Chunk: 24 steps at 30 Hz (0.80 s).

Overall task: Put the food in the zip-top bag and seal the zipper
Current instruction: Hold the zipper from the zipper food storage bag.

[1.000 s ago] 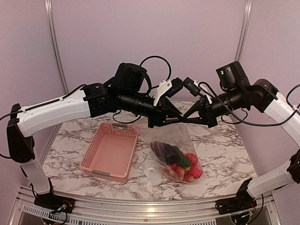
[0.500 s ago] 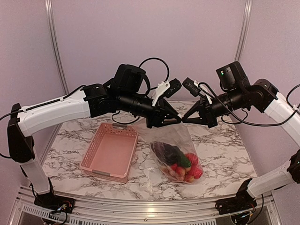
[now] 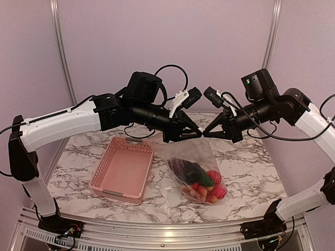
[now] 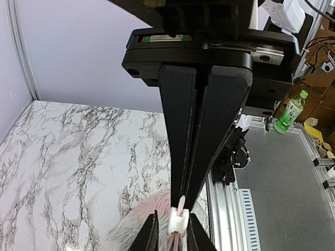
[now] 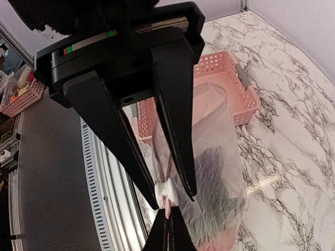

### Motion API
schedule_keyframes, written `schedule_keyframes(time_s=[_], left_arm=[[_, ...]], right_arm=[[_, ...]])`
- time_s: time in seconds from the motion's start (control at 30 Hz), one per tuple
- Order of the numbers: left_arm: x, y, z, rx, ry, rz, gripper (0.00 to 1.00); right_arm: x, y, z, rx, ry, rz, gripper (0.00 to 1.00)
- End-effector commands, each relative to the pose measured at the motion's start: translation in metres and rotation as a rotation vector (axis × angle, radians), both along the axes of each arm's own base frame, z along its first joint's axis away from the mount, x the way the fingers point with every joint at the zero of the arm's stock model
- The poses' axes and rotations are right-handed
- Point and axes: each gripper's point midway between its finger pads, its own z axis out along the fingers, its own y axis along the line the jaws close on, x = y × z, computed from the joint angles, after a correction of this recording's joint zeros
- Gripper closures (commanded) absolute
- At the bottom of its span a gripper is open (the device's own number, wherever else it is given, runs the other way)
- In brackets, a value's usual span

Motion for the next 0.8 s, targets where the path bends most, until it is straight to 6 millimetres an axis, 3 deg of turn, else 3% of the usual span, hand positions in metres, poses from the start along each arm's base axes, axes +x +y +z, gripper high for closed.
schedule_keyframes(time_s=[0.0,0.17,0.4,0.77], left_arm=[[-0.001,0.007,0.018,-0.041,-0.016,0.004,0.8],[0.0,0.005,0.018,-0.046,-0.015,-0.002,0.83],[-0.001,0.006,0.018,-0.046,-0.014,-0.006,0.94],[0.003,0.018,0.006,-0.018,-0.007,0.021,0.96]], right_arm=[[-0.004,0.004,0.009,0.032,-0.03,0.022,1.0],[-0.002,0.004,0.007,0.026,-0.026,0.021,1.0],[0.001,0.006,0.004,0.019,-0.022,0.011,1.0],[0.031,-0.012,0.012,-0.015,-0.098,-0.138,1.0]])
